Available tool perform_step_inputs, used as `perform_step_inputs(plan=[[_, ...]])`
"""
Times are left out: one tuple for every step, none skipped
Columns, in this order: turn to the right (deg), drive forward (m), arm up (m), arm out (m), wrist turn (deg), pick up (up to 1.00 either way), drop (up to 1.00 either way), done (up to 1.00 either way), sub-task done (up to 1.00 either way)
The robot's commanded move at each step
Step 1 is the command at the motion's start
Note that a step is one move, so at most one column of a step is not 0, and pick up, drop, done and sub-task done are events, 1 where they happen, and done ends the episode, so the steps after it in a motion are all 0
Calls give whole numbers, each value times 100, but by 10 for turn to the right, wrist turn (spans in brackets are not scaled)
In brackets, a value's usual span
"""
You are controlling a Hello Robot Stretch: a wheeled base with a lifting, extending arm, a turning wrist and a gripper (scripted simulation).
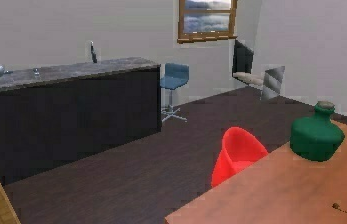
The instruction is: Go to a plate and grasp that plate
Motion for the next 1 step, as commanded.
perform_step_inputs(plan=[[0,0,0,0,0,0,0,100,0]])
